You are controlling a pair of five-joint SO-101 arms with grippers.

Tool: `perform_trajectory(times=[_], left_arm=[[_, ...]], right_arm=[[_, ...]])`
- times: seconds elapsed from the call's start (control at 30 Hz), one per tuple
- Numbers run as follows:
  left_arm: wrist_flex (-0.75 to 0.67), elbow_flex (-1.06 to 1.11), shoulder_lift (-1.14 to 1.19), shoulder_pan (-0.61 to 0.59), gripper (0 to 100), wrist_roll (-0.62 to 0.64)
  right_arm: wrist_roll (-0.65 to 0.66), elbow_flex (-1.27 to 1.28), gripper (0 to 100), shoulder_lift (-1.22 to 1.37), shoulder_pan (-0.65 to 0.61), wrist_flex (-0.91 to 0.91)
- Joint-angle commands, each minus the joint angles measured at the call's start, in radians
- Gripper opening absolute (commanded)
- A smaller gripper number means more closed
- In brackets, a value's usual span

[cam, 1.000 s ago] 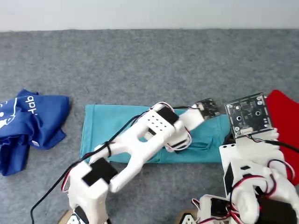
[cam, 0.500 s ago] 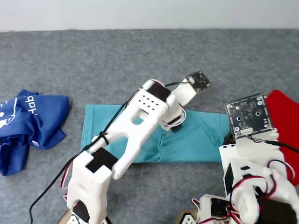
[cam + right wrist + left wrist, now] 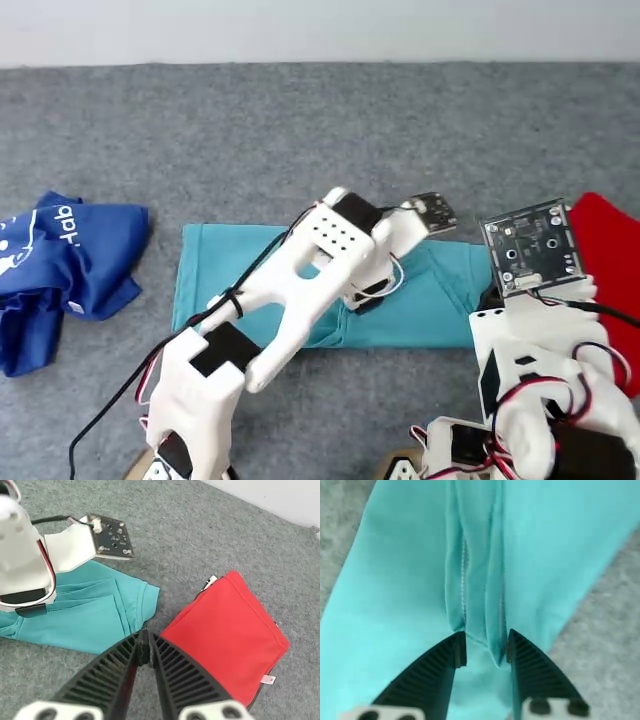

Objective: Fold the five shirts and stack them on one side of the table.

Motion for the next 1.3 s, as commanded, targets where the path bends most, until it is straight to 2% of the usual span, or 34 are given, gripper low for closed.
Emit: perform_trajectory(times=[0.0,0.13,0.23,0.37,0.5,0.63,0.77,0.9,1.03,1.13,1.27], left_arm=[[-0.163,0.124,-0.031,-0.041,14,-0.011],[-0.173,0.148,-0.038,-0.049,14,-0.008],[-0.101,0.104,-0.051,-0.043,13,-0.003],[0.006,0.025,-0.13,-0.064,13,0.074],[0.048,0.018,-0.247,-0.115,13,0.089],[0.129,0.018,-0.322,-0.239,14,0.083],[0.215,0.019,-0.367,-0.425,20,0.048],[0.216,0.019,-0.376,-0.646,22,-0.018],[0.166,0.019,-0.324,-0.813,24,-0.069],[0.135,0.019,-0.241,-0.876,25,-0.087],[0.101,0.018,-0.104,-0.89,25,-0.094]], right_arm=[[-0.003,0.002,1.0,-0.004,0.012,0.038],[-0.002,0.002,1.0,-0.004,0.012,0.038],[-0.002,0.002,1.0,-0.004,0.012,0.038],[-0.002,0.002,1.0,-0.004,0.012,0.038],[-0.002,0.002,1.0,-0.004,0.012,0.038],[-0.002,0.002,1.0,-0.004,0.012,0.038],[-0.002,0.002,1.0,-0.004,0.012,0.038],[-0.002,0.002,1.0,-0.004,0.012,0.038],[-0.005,0.002,1.0,-0.004,0.012,0.038],[-0.005,0.002,1.0,-0.004,0.012,0.038],[-0.006,0.002,1.0,-0.004,0.012,0.038]])
